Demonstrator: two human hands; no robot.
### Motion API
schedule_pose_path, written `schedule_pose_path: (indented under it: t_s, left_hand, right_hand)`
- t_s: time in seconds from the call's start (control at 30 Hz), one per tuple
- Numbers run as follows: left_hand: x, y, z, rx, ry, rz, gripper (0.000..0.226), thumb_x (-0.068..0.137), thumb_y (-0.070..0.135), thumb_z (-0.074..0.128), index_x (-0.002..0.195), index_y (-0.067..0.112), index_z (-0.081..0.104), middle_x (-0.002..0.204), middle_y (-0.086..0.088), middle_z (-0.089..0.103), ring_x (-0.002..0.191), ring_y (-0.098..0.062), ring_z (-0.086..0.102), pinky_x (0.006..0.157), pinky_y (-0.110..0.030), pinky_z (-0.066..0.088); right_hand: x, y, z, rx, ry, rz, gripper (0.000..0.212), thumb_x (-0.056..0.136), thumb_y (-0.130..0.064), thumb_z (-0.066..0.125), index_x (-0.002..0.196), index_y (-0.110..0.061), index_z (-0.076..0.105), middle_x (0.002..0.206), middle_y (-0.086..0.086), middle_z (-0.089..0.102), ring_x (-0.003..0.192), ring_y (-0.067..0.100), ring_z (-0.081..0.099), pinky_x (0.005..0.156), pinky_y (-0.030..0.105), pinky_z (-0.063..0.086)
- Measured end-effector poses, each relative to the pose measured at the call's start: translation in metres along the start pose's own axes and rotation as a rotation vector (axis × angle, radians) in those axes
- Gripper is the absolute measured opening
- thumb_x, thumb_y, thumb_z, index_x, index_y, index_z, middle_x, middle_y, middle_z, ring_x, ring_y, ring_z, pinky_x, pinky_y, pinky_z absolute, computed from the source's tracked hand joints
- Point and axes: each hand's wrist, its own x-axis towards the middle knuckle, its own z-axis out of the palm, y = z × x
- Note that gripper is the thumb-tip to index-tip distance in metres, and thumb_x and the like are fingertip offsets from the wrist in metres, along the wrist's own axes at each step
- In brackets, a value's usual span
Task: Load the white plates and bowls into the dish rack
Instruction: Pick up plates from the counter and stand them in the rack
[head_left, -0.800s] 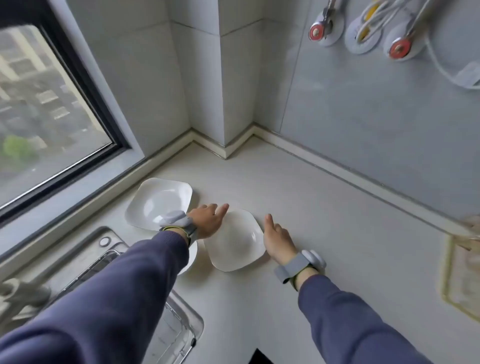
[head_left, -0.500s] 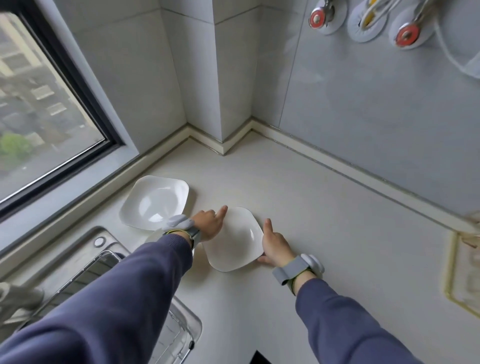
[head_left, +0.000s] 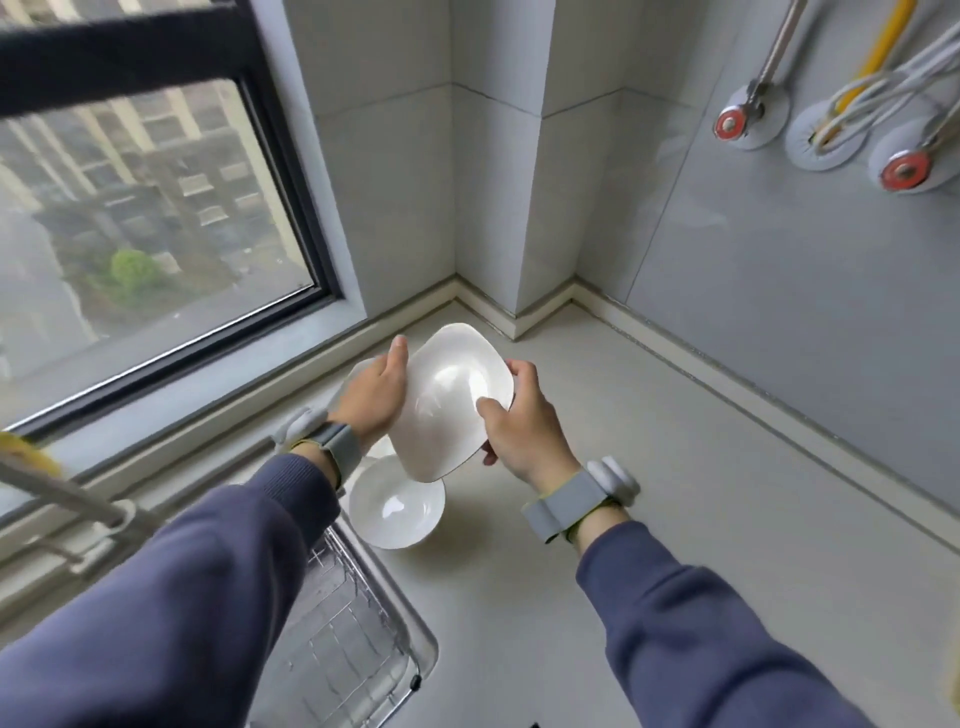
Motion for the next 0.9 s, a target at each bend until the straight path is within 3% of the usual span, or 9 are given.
schedule_pose_path:
  t_s: [0.07,0.13,0.23,0.3,0.37,0.47,0.57,0.67,0.9]
  left_hand:
    - [-0.013,-0.016,-0.031,-0.137,0.027,-0.033,0.089,0.087,0.084,0.019,0.110,0.012,0.066,0.120,-0.015,0.070,0.110,-0.035,0.066,0.105,-0.050,0.049]
    - [-0.024,-0.028,-0.045,-0.186,0.039,-0.007,0.065,0.102,0.064,0.019,0.096,0.016,0.063,0.100,-0.010,0.068,0.086,-0.027,0.065,0.086,-0.043,0.054]
    - [-0.051,-0.063,-0.070,-0.241,0.042,-0.135,0.068,0.104,0.062,0.015,0.112,0.011,0.061,0.098,-0.011,0.068,0.076,-0.022,0.064,0.061,-0.030,0.055]
    - [-0.073,-0.102,-0.091,-0.278,0.059,-0.232,0.067,0.104,0.063,0.014,0.115,0.015,0.060,0.102,-0.009,0.070,0.084,-0.022,0.067,0.065,-0.031,0.055]
    - [-0.083,-0.125,-0.097,-0.273,0.047,-0.290,0.069,0.102,0.065,0.014,0.115,0.017,0.061,0.111,-0.011,0.072,0.099,-0.028,0.069,0.082,-0.038,0.055]
    - [-0.110,-0.168,-0.112,-0.256,0.046,-0.380,0.076,0.099,0.069,0.014,0.114,0.014,0.065,0.114,-0.012,0.073,0.107,-0.032,0.069,0.093,-0.043,0.055]
    - [-0.133,-0.208,-0.118,-0.256,0.078,-0.434,0.068,0.103,0.063,0.019,0.119,0.014,0.063,0.101,-0.006,0.067,0.090,-0.026,0.062,0.079,-0.038,0.051]
    - [-0.152,-0.243,-0.122,-0.321,0.118,-0.481,0.061,0.105,0.056,0.027,0.133,0.010,0.057,0.114,-0.012,0.062,0.084,-0.026,0.057,0.071,-0.036,0.046]
    - [-0.191,-0.310,-0.135,-0.423,0.224,-0.479,0.046,0.106,0.042,0.032,0.116,0.011,0.065,0.099,0.000,0.060,0.077,-0.021,0.056,0.065,-0.033,0.045]
  right_hand:
    - [-0.006,-0.025,0.026,-0.107,-0.126,-0.072,0.040,0.089,-0.020,0.043,0.128,-0.031,0.042,0.095,0.002,0.066,0.061,0.027,0.068,0.047,0.028,0.054]
    - [-0.010,-0.039,0.045,-0.216,-0.195,-0.122,0.047,0.086,-0.021,0.039,0.131,-0.031,0.042,0.096,0.004,0.066,0.070,0.031,0.069,0.058,0.039,0.060]
    - [-0.023,-0.050,0.083,-0.335,-0.296,-0.151,0.055,0.083,-0.020,0.036,0.138,-0.030,0.037,0.101,0.007,0.063,0.083,0.034,0.066,0.070,0.048,0.060]
    - [-0.038,-0.055,0.118,-0.417,-0.386,-0.165,0.057,0.084,-0.020,0.036,0.141,-0.028,0.036,0.104,0.011,0.063,0.085,0.035,0.066,0.071,0.049,0.060]
    - [-0.047,-0.052,0.137,-0.476,-0.417,-0.178,0.056,0.086,-0.021,0.037,0.142,-0.025,0.037,0.108,0.013,0.063,0.088,0.037,0.065,0.075,0.050,0.059]
    - [-0.065,-0.044,0.175,-0.571,-0.463,-0.197,0.051,0.088,-0.019,0.038,0.139,-0.022,0.041,0.110,0.014,0.064,0.086,0.036,0.063,0.072,0.039,0.054]
    - [-0.083,-0.029,0.211,-0.684,-0.534,-0.208,0.037,0.091,-0.017,0.038,0.128,-0.014,0.046,0.114,0.017,0.063,0.089,0.034,0.055,0.074,0.036,0.044]
    - [-0.097,-0.006,0.240,-0.802,-0.561,-0.201,0.025,0.092,-0.017,0.038,0.115,-0.012,0.046,0.107,0.017,0.064,0.080,0.034,0.054,0.070,0.038,0.047]
    - [-0.121,0.046,0.289,-1.009,-0.612,-0.072,0.033,0.096,-0.023,0.039,0.125,-0.009,0.045,0.119,0.018,0.063,0.101,0.038,0.063,0.076,0.039,0.045]
